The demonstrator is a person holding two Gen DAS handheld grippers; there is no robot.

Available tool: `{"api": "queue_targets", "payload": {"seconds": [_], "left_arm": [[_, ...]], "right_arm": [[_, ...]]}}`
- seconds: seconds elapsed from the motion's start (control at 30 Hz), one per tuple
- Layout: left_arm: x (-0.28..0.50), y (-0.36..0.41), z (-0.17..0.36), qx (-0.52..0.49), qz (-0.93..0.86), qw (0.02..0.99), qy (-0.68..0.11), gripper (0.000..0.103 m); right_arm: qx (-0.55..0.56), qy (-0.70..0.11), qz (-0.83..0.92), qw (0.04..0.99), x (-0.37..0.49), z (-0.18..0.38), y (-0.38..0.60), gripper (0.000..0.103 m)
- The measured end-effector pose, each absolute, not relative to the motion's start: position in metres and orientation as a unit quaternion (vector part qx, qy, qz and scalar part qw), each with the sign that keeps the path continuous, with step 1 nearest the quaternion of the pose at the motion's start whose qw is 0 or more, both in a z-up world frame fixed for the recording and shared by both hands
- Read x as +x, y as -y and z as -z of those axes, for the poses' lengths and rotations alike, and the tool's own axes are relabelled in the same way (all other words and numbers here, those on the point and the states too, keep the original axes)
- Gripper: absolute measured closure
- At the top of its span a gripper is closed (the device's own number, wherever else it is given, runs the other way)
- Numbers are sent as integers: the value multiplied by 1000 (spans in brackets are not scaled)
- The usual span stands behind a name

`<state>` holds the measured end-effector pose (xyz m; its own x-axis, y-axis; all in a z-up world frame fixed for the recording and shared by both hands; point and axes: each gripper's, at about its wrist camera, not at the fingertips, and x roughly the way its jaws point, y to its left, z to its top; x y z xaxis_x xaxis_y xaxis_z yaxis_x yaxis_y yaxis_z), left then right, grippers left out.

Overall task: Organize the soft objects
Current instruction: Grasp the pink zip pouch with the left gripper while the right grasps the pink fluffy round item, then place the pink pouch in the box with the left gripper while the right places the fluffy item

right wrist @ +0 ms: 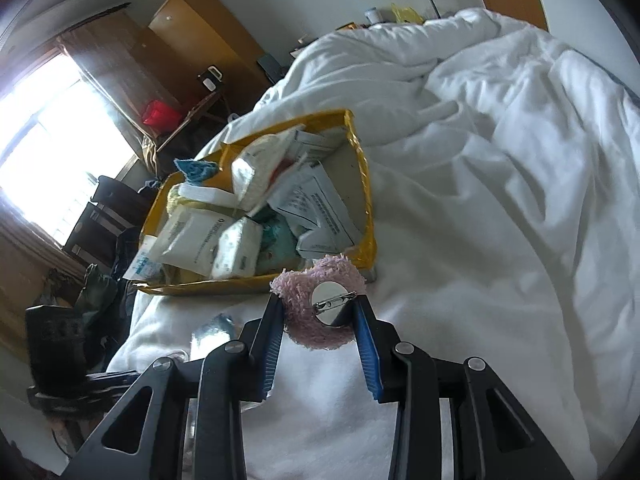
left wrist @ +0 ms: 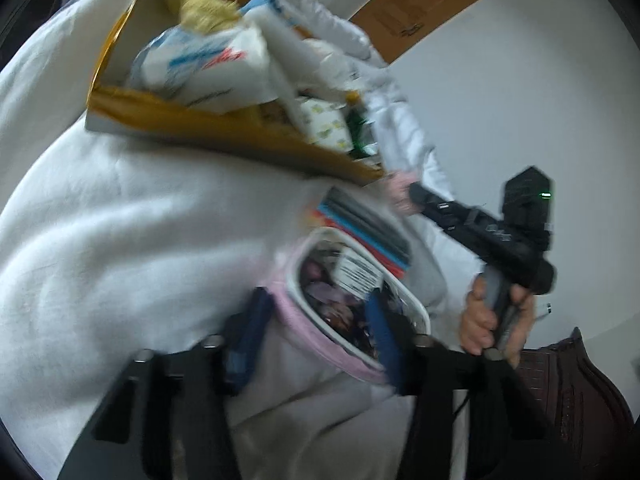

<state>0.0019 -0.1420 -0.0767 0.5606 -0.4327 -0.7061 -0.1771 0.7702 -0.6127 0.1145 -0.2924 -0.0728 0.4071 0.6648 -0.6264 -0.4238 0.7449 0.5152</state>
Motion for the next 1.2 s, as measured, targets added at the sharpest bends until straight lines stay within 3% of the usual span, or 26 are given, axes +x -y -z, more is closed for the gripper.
{"api": "queue_targets", "payload": {"seconds": [0.07,0.1,0.23,0.77,1.2], "left_arm": [[-1,135,79,-338,86,817,-460,74],[-4,132,78,-340,92,817,-457,82],[-18,123,72,-357,122,819,-432,85],[-4,67,12,-394,39,867,-303,86],[67,-5,-1,-339,-101,886,-298,86]], "right_arm": [[137,-428,-333,829,111,68,292,65],[138,-426,-337,828,110,66,292,65],[136,-424,-352,823,104,61,287,65],[126,-407,-370,825,94,37,264,65],[105,-415,-359,829,138,28,224,65]]}}
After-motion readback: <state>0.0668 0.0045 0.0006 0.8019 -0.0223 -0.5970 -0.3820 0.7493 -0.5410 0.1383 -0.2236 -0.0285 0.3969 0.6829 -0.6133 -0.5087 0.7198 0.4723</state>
